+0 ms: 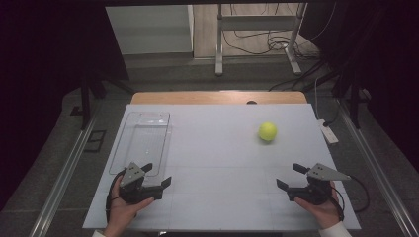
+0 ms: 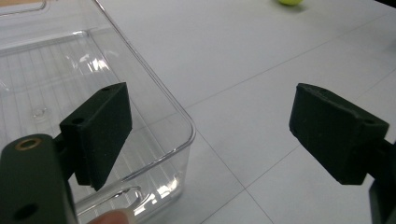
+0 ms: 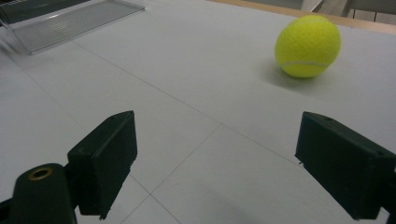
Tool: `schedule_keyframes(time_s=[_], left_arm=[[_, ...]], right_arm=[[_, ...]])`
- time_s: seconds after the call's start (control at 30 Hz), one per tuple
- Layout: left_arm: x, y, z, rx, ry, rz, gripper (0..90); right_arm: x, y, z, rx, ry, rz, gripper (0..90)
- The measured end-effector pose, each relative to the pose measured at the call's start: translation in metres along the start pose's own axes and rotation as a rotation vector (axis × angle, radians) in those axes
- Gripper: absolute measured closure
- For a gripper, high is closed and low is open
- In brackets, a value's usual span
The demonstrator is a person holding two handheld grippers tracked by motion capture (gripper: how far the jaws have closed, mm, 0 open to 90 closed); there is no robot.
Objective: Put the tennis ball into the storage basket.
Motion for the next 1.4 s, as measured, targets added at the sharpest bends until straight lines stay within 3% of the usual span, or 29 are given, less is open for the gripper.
schedule_keyframes(time_s=[0.93, 1.4], left_arm=[[-0.0028, 0.0018, 0.0016, -0.006, 0.009, -0.003, 14.7], [-0.0091, 0.0073, 0.0026, -0.017, 0.012, 0.015, 14.4]], right_arm=[[0.0014, -0.0007, -0.0012, 0.005, -0.016, 0.005, 13.4], [0.0014, 0.0028, 0.0000, -0.002, -0.002, -0.006, 13.5]])
Point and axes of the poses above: each handheld gripper's, and its own axes: z roughly backward along the jaws, x roughly out of its underside, y roughly to its right, the point moved 5 cm from there along -z, roughly forward along the jaws, and after that the axes turned 6 degrees about z, right-handed, at the moved point
